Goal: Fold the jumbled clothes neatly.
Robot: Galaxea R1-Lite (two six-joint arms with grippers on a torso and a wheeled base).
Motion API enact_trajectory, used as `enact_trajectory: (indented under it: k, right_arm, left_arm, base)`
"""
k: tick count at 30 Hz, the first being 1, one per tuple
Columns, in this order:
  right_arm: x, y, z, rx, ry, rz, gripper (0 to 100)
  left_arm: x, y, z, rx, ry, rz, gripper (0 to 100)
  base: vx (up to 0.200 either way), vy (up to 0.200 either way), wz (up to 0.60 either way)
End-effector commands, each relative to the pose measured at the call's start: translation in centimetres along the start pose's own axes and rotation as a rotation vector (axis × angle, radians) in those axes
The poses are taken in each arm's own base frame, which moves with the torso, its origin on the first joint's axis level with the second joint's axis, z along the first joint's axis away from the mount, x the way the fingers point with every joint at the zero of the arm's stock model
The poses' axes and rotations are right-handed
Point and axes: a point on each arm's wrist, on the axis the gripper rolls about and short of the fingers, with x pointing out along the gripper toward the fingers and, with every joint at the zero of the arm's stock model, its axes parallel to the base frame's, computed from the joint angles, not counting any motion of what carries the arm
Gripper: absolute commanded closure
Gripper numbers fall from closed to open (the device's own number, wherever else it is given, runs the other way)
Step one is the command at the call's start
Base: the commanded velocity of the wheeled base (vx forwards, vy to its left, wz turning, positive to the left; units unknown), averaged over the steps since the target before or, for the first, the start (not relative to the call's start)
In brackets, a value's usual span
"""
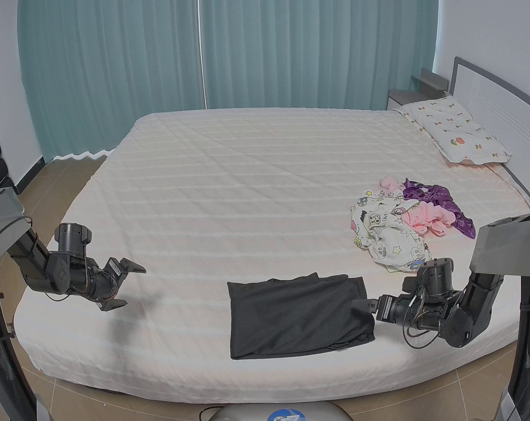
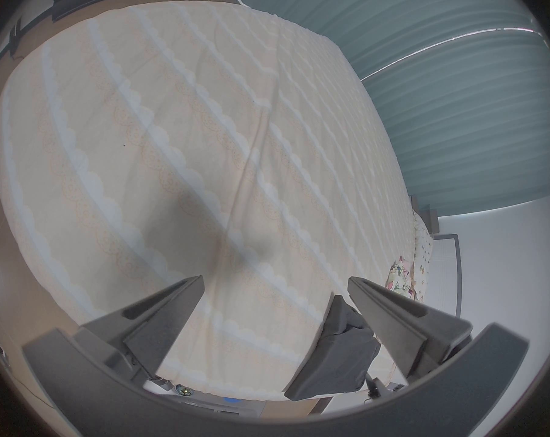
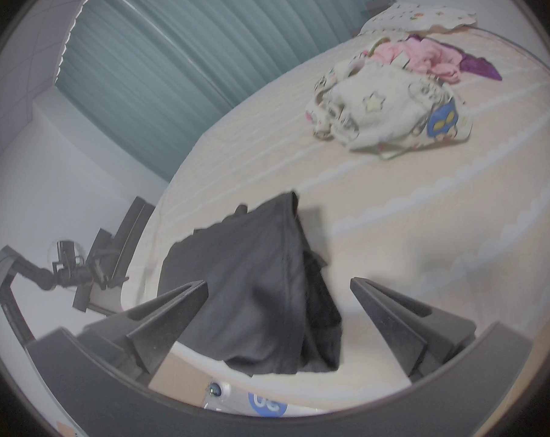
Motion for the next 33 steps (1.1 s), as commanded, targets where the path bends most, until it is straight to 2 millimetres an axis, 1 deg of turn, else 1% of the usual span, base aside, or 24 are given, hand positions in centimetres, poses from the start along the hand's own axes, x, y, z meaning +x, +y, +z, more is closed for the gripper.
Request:
enact_trajectory:
  k: [1,3,4,9,13,19,22,24,27,28,31,33]
  right_arm:
    - [1.0,-0.1,-1.7,-0.005,0.064,-0.005,0]
    - [1.2,0.0,-1.9,-0.01,0.073,-0.002,0]
    - [1.4,0.1,-2.1,-0.018,0.079,0.001,100]
    - [1.2,-0.1,-2.5,-0.043,0.103,-0.013,100]
    - [0.3,-0.7,-2.9,-0.061,0.111,-0.029,100]
    - [-0.7,-1.3,-2.2,-0.044,0.087,-0.044,100]
    - [-1.1,-1.3,-2.4,-0.046,0.099,-0.043,100]
    - [-1.1,-1.3,-2.5,-0.05,0.106,-0.038,100]
    - [-0.6,-1.4,-2.6,-0.051,0.109,-0.033,100]
    - [-0.4,-1.3,-2.5,-0.054,0.105,-0.03,0]
    - [-0.3,-1.2,-2.2,-0.053,0.092,-0.022,0]
    - [-0.5,-1.0,-1.5,-0.054,0.05,-0.008,0]
  left_arm:
    - [0.0,0.0,0.0,-0.001,-0.001,0.0,0]
    - [0.0,0.0,0.0,0.0,0.0,-0.001,0]
    - [0.0,0.0,0.0,-0.001,-0.001,0.0,0]
    - [0.0,0.0,0.0,-0.001,-0.001,0.0,0]
    - [0.0,0.0,0.0,0.0,0.0,-0.001,0]
    - [0.0,0.0,0.0,0.0,-0.001,-0.002,0]
    - [0.0,0.0,0.0,0.0,-0.001,-0.002,0]
    - [0.0,0.0,0.0,0.0,-0.001,-0.002,0]
    - [0.0,0.0,0.0,0.0,-0.001,-0.002,0]
    - [0.0,0.0,0.0,0.0,-0.001,-0.002,0]
    - [0.0,0.0,0.1,-0.001,-0.002,-0.001,0]
    - [0.0,0.0,0.0,-0.001,-0.001,0.0,0]
  base:
    - [0.0,0.0,0.0]
    - [0.0,0.0,0.0]
    - [0.0,0.0,0.0]
    - [0.0,0.0,0.0]
    - [0.0,0.0,0.0]
    - [0.0,0.0,0.0]
    - [0.0,0.0,0.0]
    - [0.0,0.0,0.0]
    - [0.0,0.0,0.0]
    - [0.0,0.0,0.0]
    - [0.0,0.0,0.0]
    - [0.0,0.0,0.0]
